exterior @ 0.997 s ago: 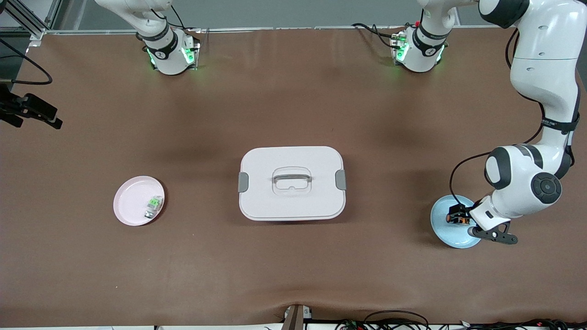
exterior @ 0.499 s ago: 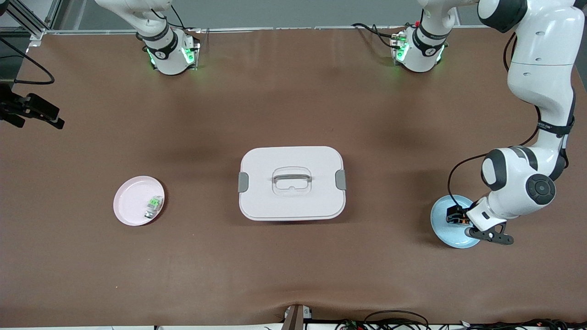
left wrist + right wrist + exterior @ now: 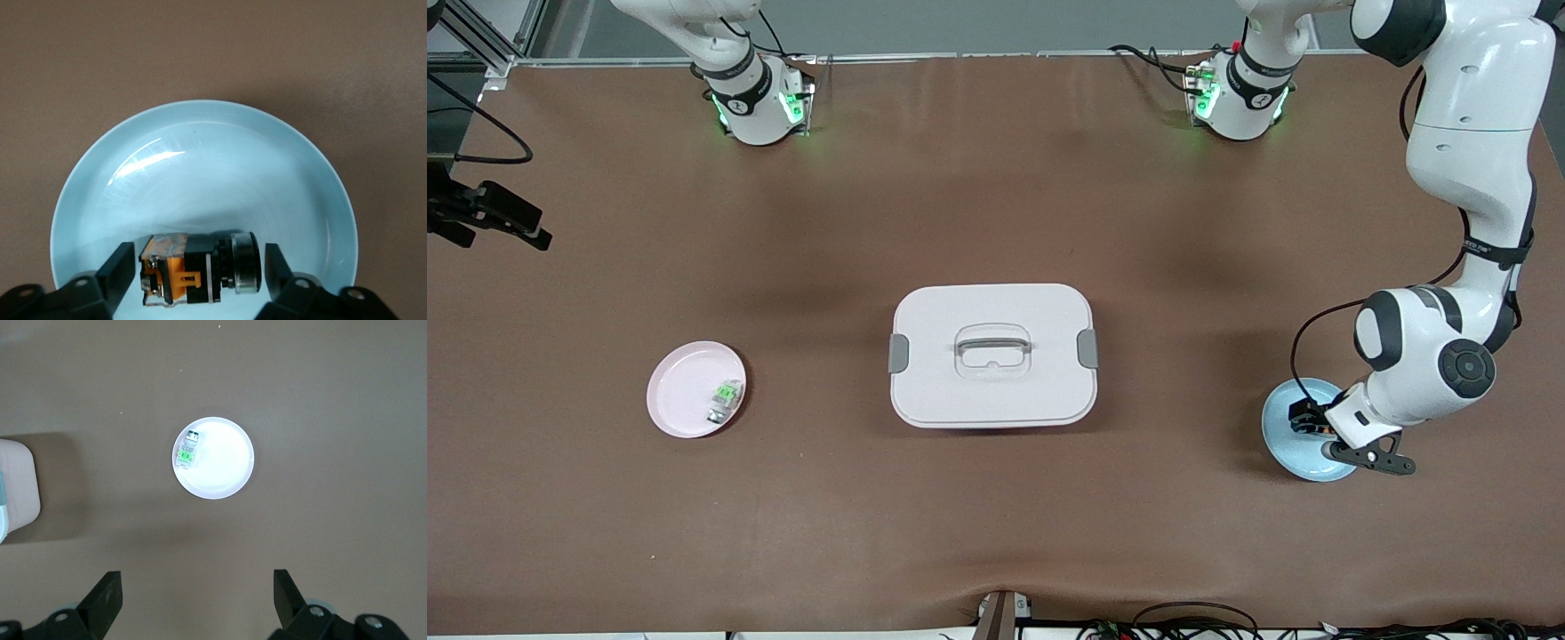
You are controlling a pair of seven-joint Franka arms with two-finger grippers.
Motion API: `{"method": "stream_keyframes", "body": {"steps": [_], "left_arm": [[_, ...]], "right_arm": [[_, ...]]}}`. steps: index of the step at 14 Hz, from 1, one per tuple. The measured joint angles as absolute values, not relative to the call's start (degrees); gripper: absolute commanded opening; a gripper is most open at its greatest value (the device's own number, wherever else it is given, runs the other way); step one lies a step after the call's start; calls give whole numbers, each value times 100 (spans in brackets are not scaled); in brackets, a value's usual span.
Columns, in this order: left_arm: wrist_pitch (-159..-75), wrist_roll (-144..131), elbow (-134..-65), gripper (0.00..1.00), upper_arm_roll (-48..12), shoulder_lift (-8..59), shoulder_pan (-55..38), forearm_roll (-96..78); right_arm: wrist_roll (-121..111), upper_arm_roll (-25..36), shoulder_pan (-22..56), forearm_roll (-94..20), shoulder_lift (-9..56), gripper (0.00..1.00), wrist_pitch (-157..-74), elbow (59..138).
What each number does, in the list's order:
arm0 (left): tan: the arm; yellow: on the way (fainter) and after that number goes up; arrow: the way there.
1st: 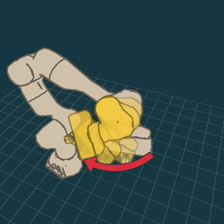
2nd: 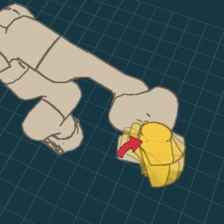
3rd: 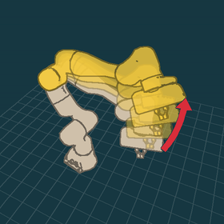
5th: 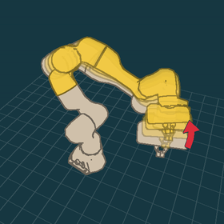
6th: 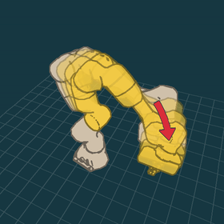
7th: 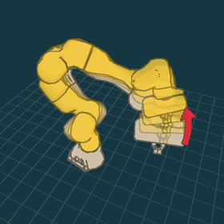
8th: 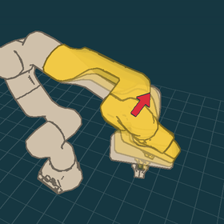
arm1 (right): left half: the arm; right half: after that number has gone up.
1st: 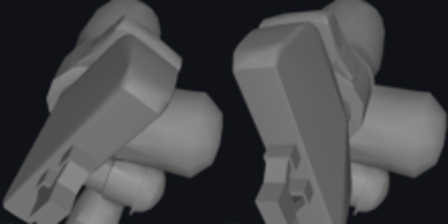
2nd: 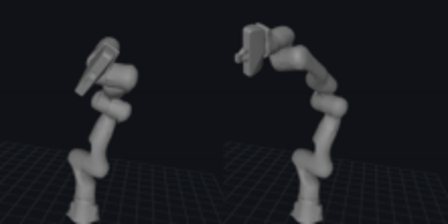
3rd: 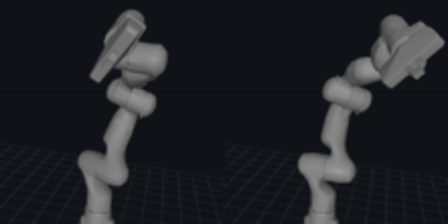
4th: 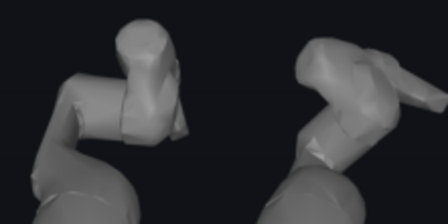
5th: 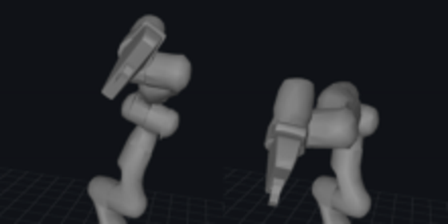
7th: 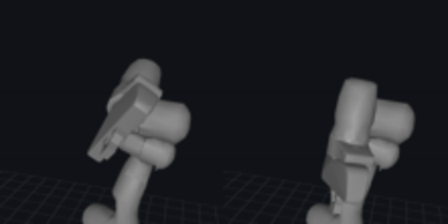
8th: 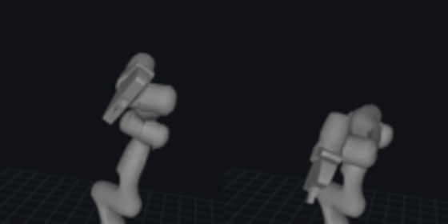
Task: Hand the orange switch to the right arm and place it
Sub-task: 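Close the left gripper on the orange switch and lift it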
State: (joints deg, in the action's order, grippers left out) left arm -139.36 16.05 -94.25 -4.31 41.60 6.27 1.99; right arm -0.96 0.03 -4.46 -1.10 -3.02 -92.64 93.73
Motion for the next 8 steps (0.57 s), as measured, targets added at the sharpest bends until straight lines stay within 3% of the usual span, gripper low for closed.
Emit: {"method": "stream_keyframes", "body": {"steps": [5,8], "left_arm": [[-13938,1606,-9423,54,-432,4167,625,199],[-13938,1606,-9422,25,-432,4167,625,199]], "right_arm": [[-288,3,-446,-94,-302,100,-9264,9373],[-307,3,-446,-92,-302,100,-9264,9373]]}}
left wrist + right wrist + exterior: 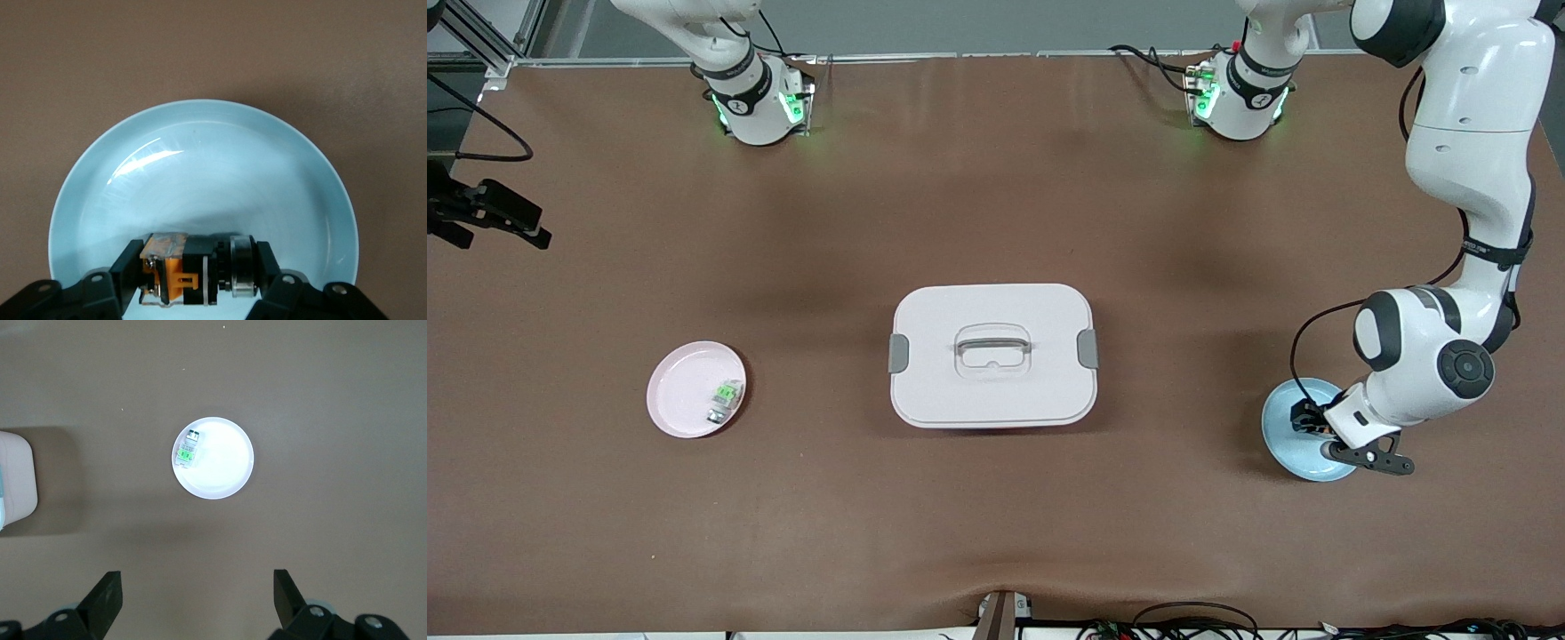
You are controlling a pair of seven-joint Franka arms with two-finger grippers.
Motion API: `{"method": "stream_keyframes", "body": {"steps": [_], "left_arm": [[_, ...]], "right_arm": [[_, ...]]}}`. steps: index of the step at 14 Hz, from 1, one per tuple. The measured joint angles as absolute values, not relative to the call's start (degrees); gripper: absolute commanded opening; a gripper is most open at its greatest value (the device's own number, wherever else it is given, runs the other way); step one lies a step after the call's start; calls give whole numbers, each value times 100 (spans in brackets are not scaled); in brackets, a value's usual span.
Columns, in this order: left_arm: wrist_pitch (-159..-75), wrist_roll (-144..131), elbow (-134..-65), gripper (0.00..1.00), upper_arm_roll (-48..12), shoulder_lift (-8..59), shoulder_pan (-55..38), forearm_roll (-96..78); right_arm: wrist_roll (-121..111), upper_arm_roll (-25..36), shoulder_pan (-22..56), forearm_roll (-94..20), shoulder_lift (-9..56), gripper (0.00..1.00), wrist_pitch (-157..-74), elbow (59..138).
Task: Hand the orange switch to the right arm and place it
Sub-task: 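Close the left gripper on the orange switch and lift it, then carry the orange switch with the left gripper over the white box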
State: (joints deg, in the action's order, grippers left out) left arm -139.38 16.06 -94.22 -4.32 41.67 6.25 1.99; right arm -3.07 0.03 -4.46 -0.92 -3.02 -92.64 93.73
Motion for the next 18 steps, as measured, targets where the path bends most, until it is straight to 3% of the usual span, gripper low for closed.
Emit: {"method": "stream_keyframes", "body": {"steps": [1,3,7,18], "left_arm": [[-13938,1606,-9420,17,-432,4167,625,199],[-13938,1606,-9414,12,-432,4167,625,199],[-13689,1606,-9315,9,-434,4041,628,199],[-11817,807,-9097,9,-902,2847,613,-720]], "right_arm": [[-314,2,-445,-91,-302,100,-9264,9373],[-327,2,-446,-89,-302,100,-9267,9373],[-335,2,-446,-88,-302,100,-9269,9372],[22,2,-446,-91,-302,100,-9272,9370]]}}
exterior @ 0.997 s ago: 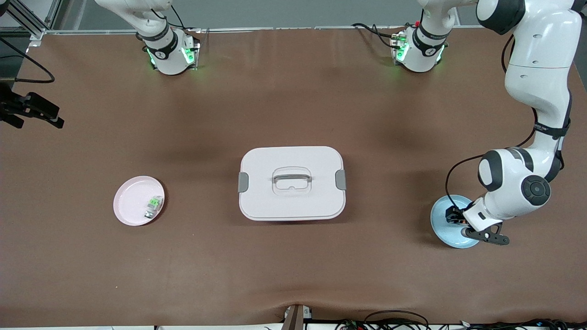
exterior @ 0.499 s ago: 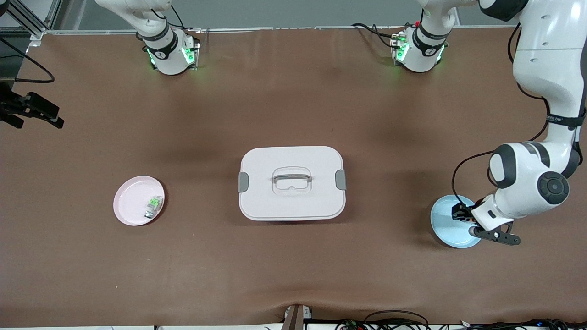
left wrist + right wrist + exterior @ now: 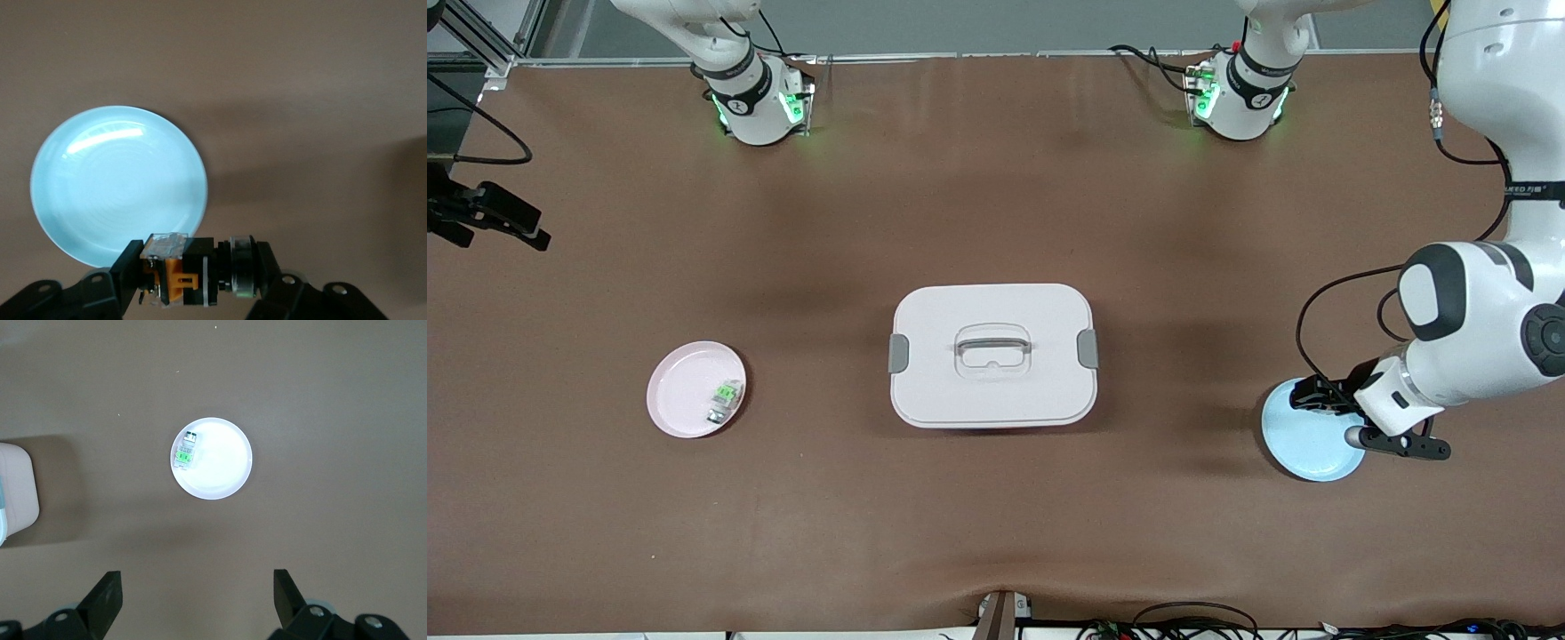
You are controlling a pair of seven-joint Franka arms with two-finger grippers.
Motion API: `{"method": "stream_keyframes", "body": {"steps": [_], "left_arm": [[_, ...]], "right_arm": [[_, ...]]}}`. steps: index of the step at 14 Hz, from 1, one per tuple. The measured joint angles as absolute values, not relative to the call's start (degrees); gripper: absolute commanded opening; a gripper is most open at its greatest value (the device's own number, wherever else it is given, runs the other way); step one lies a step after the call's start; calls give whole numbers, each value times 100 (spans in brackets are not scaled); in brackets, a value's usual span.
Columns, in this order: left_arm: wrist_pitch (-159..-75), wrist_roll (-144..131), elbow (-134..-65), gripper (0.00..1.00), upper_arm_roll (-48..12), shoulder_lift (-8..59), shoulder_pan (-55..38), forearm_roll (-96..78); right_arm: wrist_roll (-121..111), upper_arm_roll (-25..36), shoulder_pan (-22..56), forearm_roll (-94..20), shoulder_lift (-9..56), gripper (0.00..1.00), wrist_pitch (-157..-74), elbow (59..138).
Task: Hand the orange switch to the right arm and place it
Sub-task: 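Carry the orange switch with the left gripper over the white box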
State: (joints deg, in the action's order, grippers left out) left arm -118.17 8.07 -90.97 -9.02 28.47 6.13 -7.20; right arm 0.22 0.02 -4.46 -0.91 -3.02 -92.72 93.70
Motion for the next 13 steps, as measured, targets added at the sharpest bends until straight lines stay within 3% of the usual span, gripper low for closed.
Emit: {"method": "stream_keyframes", "body": {"steps": [4,10,13], "left_arm": [[-11098,-344,-8603,6,-1329,2736,616,-854],[-11014,-2633,-8315,4,-2124,2737,478,-1108],[-11019,-3754,-8117,3,-2216,2745,147,-1112]], "right_arm": [[150,2,-446,-93,-302,100,-9272,9370],[342,1,-446,-94,-302,100,-9272,9370],[361,2,-446,-94,-302,100,-9272,9367]]}}
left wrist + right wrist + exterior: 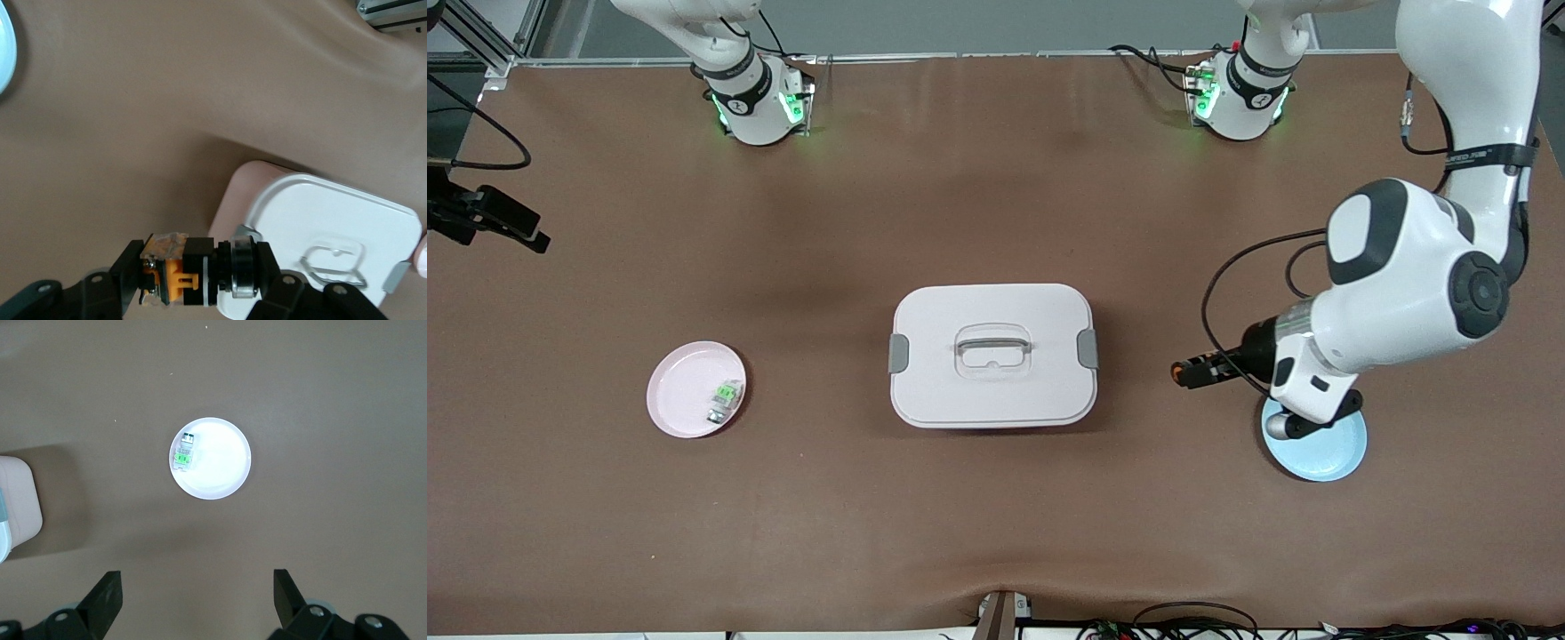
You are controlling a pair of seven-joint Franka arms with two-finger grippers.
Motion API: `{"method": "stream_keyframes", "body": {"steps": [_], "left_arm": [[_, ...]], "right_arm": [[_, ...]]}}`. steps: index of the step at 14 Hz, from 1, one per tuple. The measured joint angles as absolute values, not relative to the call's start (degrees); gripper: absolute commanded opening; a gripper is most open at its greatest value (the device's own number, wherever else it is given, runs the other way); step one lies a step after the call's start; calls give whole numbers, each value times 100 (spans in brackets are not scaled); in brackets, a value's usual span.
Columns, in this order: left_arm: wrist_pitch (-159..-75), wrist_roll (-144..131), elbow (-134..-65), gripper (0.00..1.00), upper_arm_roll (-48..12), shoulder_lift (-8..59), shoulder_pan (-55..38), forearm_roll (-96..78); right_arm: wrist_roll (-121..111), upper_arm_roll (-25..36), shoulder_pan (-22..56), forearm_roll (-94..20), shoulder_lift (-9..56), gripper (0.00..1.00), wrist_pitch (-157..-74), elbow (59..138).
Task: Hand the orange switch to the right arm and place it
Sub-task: 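Carry the orange switch with the left gripper over the white box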
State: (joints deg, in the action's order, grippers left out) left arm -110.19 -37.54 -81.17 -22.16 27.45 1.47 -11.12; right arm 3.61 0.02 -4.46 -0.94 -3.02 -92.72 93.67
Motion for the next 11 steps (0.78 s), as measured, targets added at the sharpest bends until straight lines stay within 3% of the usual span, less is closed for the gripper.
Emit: {"method": "stream_keyframes", "body": {"steps": [11], "left_arm": [[-11935,-7848,-7569,2,-2241,3015,-1327,-1754]], "right_arm": [[377,-10,-440,-93,-302,100,-9056,9237]]}}
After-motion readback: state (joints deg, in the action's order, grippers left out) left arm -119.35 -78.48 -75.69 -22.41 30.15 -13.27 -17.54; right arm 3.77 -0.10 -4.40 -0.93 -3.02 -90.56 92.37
